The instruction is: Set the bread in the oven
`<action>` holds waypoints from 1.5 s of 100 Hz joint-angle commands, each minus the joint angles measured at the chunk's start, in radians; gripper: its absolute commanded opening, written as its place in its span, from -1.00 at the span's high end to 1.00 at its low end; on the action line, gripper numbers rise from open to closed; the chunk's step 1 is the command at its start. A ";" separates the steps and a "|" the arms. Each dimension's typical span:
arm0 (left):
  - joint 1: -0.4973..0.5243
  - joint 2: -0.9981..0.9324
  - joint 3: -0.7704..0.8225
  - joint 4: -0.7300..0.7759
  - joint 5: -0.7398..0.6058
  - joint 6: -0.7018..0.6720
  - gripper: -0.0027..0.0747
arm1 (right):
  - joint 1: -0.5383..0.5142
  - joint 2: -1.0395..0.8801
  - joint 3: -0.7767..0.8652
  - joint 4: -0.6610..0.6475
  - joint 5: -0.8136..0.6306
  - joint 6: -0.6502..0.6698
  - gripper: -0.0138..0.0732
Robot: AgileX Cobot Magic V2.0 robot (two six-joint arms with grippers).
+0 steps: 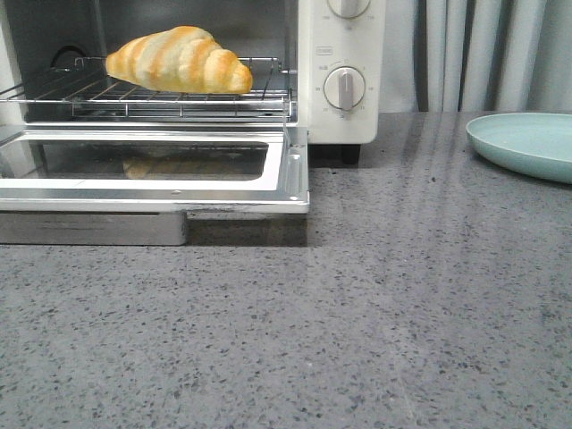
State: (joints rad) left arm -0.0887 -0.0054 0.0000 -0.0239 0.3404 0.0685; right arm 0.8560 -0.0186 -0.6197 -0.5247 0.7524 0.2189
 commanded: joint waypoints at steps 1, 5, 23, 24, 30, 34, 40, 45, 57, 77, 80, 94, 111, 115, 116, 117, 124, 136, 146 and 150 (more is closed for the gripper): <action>0.003 -0.027 0.023 0.000 -0.051 -0.013 0.99 | -0.004 -0.005 -0.020 -0.021 -0.061 0.000 0.82; 0.003 -0.027 0.023 0.000 -0.051 -0.013 0.99 | -0.004 -0.005 -0.020 -0.058 -0.023 0.000 0.82; 0.003 -0.027 0.023 0.000 -0.051 -0.013 0.99 | -0.059 -0.005 0.056 -0.103 -0.083 0.000 0.82; 0.003 -0.027 0.023 0.000 -0.051 -0.013 0.99 | -0.070 -0.005 0.067 -0.103 -0.100 0.000 0.82; 0.003 -0.027 0.023 0.000 -0.051 -0.013 0.99 | -0.117 -0.003 0.116 -0.092 -0.161 0.000 0.82; 0.003 -0.027 0.023 0.000 -0.051 -0.013 0.99 | -0.162 -0.003 0.157 -0.062 -0.196 0.000 0.82; 0.003 -0.027 0.023 0.000 -0.051 -0.013 0.99 | -0.244 -0.003 0.228 0.010 -0.238 0.000 0.82; 0.003 -0.027 0.023 0.000 -0.051 -0.013 0.99 | -0.315 -0.003 0.291 0.071 -0.294 0.000 0.82; 0.003 -0.027 0.023 0.000 -0.051 -0.013 0.99 | -0.487 -0.003 0.452 0.186 -0.460 -0.002 0.82; 0.003 -0.027 0.023 0.000 -0.051 -0.013 0.99 | -0.677 -0.003 0.587 0.309 -0.565 -0.004 0.82; 0.003 -0.027 0.023 0.000 -0.051 -0.013 0.99 | -0.692 -0.003 0.596 0.309 -0.553 -0.004 0.82; 0.003 -0.027 0.023 0.000 -0.051 -0.013 0.99 | -0.747 -0.003 0.644 0.309 -0.566 -0.004 0.82; 0.003 -0.027 0.023 0.000 -0.051 -0.013 0.99 | -0.749 -0.011 0.642 0.334 -0.487 -0.010 0.82; 0.003 -0.027 0.023 0.000 -0.051 -0.013 0.99 | -0.749 -0.011 0.642 0.334 -0.473 -0.010 0.82; 0.003 -0.027 0.023 0.000 -0.051 -0.013 0.99 | -0.749 -0.011 0.642 0.334 -0.469 -0.010 0.82; 0.003 -0.027 0.023 0.000 -0.051 -0.013 0.99 | -0.749 -0.011 0.642 0.334 -0.464 -0.010 0.82; 0.003 -0.027 0.023 0.000 -0.051 -0.013 0.99 | -0.749 -0.011 0.642 0.334 -0.446 -0.010 0.82; 0.003 -0.027 0.023 0.000 -0.051 -0.013 0.99 | -0.749 -0.011 0.642 0.334 -0.449 -0.010 0.82; 0.003 -0.027 0.023 0.000 -0.051 -0.013 0.99 | -0.749 -0.011 0.642 0.334 -0.449 -0.010 0.82; 0.003 -0.027 0.023 0.000 -0.051 -0.013 0.99 | -0.749 -0.011 0.642 0.334 -0.449 -0.010 0.82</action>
State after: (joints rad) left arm -0.0887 -0.0054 0.0000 -0.0239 0.3404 0.0678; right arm 0.1112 -0.0169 0.0106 -0.1877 0.3339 0.2189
